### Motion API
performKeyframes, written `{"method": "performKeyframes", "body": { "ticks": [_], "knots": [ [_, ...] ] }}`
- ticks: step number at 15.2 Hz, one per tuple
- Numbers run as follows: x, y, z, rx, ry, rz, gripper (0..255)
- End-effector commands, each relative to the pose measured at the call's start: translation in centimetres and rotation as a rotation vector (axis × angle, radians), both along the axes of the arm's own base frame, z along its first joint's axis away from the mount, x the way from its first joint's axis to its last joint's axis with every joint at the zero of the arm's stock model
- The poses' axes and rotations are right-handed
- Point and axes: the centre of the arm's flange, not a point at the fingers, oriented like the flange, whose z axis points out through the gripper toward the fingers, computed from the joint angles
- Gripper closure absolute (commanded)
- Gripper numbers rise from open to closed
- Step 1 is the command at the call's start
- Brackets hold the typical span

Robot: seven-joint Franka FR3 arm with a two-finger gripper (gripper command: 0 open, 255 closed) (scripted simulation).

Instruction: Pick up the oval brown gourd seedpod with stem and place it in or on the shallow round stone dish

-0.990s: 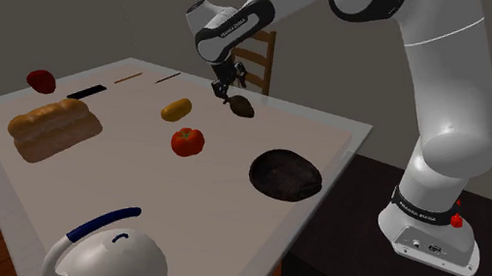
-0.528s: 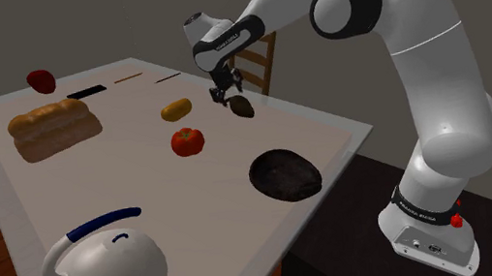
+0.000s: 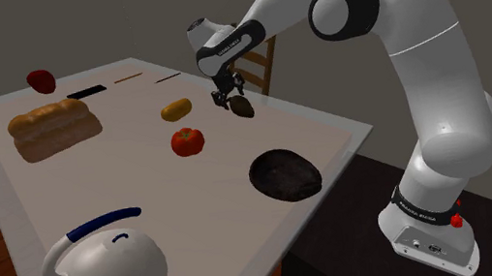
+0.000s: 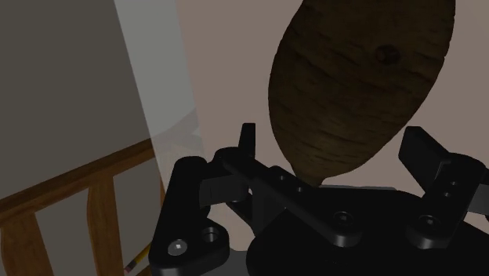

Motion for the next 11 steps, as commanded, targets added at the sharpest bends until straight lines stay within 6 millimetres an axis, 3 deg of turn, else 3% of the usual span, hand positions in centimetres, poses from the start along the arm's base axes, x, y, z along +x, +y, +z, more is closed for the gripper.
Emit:
{"method": "performKeyframes", "body": {
  "ticks": [1,3,4,11],
  "knots": [
    [0.00,0.00,-0.01,0.000,0.000,0.000,0],
    [0.00,0.00,0.00,0.000,0.000,0.000,0],
    [0.00,0.00,0.00,0.000,0.000,0.000,255],
    [0.02,0.00,-0.03,0.000,0.000,0.000,255]
  ]
}}
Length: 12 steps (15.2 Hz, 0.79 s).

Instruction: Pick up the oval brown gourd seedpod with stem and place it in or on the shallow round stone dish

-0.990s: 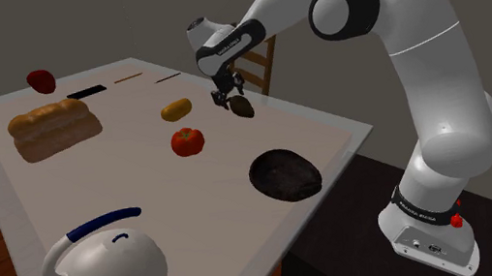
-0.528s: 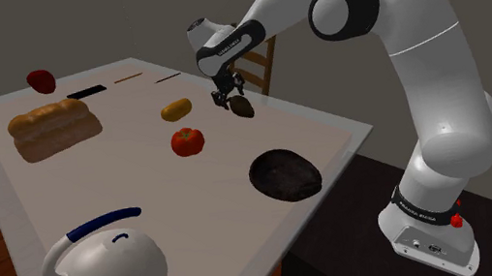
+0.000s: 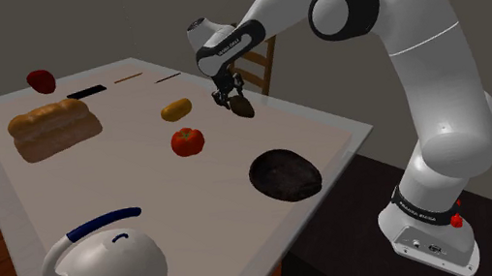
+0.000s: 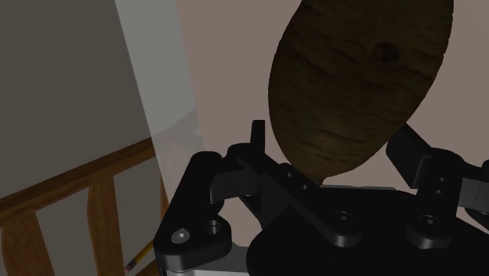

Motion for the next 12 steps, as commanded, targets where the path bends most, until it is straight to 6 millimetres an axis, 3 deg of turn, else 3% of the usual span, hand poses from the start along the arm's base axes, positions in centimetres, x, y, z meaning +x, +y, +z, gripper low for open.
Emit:
{"method": "performKeyframes", "body": {
  "ticks": [1,12],
  "knots": [
    [0.0,0.0,-0.1,0.000,0.002,0.000,255],
    [0.0,0.0,5.2,0.000,0.002,0.000,255]
  ]
}}
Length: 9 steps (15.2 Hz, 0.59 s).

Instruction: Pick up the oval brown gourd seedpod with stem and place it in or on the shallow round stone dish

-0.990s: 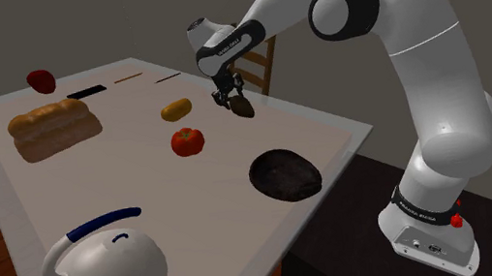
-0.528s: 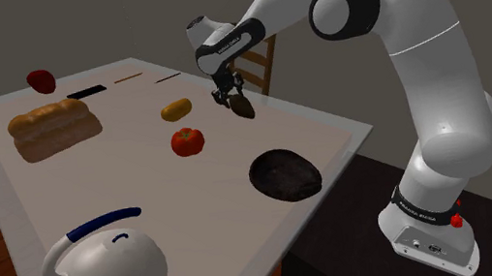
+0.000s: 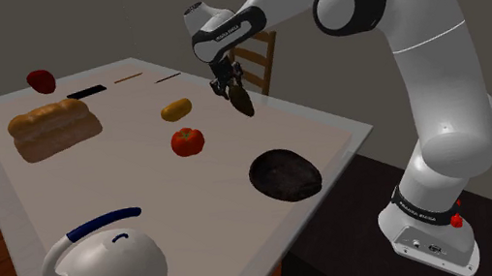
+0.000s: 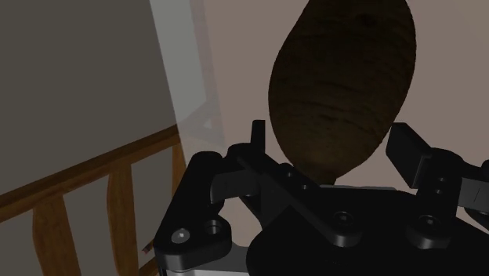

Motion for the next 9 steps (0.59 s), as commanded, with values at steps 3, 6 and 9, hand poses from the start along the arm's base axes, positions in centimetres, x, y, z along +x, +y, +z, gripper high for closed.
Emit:
{"method": "performKeyframes", "body": {
  "ticks": [3,6,9],
  "knots": [
    [-0.1,0.0,2.3,0.000,0.000,0.000,255],
    [-0.1,0.0,3.9,0.000,0.000,0.000,255],
    [-0.1,0.0,5.5,0.000,0.000,0.000,255]
  ]
}}
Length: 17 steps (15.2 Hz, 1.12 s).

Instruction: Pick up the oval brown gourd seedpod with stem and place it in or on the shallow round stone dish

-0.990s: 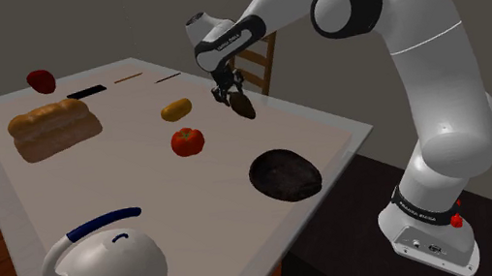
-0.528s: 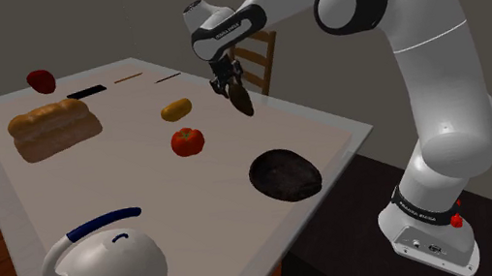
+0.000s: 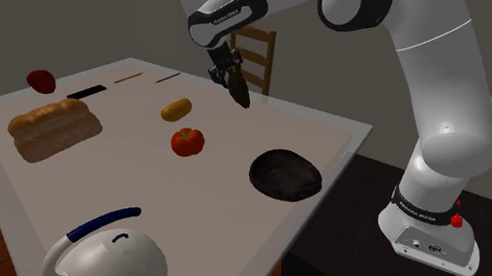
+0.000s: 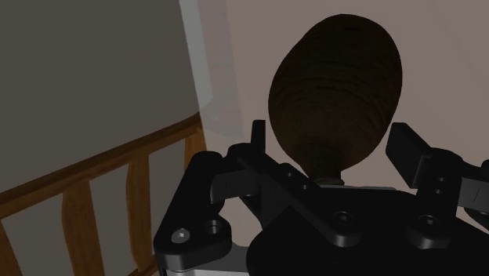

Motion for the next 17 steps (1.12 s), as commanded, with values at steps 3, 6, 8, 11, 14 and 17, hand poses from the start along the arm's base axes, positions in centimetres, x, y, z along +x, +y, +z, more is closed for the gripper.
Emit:
{"method": "performKeyframes", "body": {
  "ticks": [3,6,8,11,14,17],
  "knots": [
    [0.1,0.0,2.2,0.000,0.000,0.000,255],
    [0.1,0.0,3.8,0.000,0.000,0.000,255],
    [0.1,0.0,4.8,0.000,0.000,0.000,255],
    [0.1,0.0,6.4,0.000,0.000,0.000,255],
    [0.1,0.0,7.7,0.000,0.000,0.000,255],
    [-3.1,2.3,7.8,0.000,0.000,0.000,255]
  ]
}}
